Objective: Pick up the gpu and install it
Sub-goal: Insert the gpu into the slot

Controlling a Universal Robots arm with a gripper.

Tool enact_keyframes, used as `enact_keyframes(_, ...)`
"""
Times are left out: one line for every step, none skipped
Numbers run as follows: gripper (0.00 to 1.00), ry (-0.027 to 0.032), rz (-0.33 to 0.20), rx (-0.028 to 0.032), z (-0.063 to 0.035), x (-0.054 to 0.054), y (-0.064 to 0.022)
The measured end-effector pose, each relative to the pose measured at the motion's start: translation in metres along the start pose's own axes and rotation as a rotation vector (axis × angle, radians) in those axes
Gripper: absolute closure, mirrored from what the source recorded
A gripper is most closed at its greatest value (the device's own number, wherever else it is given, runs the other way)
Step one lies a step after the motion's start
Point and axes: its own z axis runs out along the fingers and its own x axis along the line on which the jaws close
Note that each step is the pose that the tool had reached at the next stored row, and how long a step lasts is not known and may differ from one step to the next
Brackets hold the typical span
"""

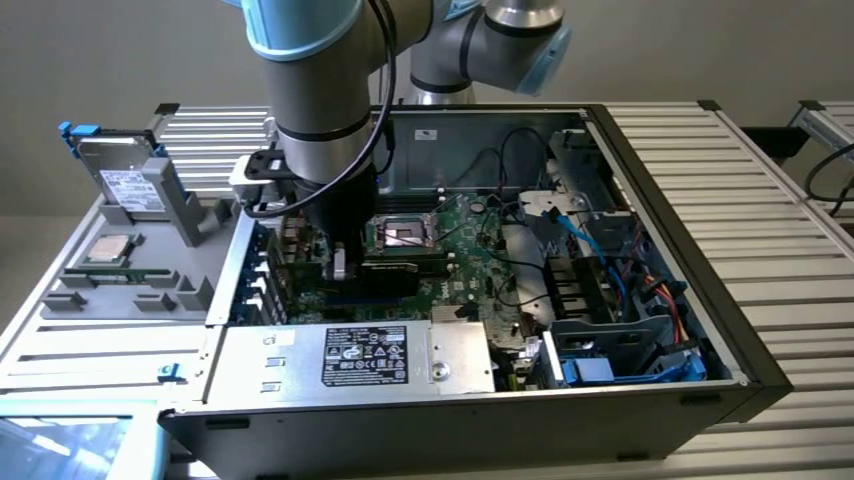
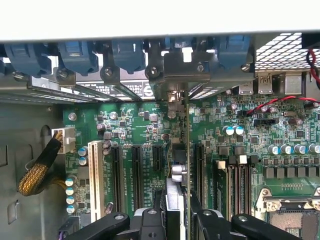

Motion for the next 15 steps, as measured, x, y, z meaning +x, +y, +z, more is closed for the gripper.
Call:
enact_keyframes(0.71,0.0001,0.0,0.0,0.0001,0.0,0.0)
enact_keyframes(0.71,0.0005,0.0,0.0001,0.0003,0.0,0.0)
enact_keyframes(0.71,0.0007,0.0,0.0002,0.0003,0.0,0.0)
enact_keyframes(0.71,0.0006,0.0,0.0002,0.0003,0.0,0.0)
enact_keyframes(0.71,0.0007,0.0,0.0001,0.0003,0.0,0.0)
enact_keyframes(0.71,0.0007,0.0,0.0002,0.0003,0.0,0.0)
enact_keyframes(0.71,0.0007,0.0,0.0002,0.0003,0.0,0.0)
enact_keyframes(0.71,0.0006,0.0,0.0003,0.0003,0.0,0.0)
enact_keyframes(0.71,0.0006,0.0,0.0003,0.0004,0.0,0.0)
enact_keyframes(0.71,0.0007,0.0,0.0004,0.0003,0.0,0.0)
enact_keyframes(0.71,0.0006,0.0,0.0007,0.0004,-0.0001,0.0)
enact_keyframes(0.71,0.0005,0.0,0.0007,0.0004,-0.0001,0.0)
enact_keyframes(0.71,0.0005,0.0,0.0007,0.0004,-0.0001,0.0)
enact_keyframes(0.71,0.0005,0.0,0.0008,0.0004,-0.0001,0.0)
enact_keyframes(0.71,0.0005,0.0,0.0008,0.0004,-0.0001,0.0)
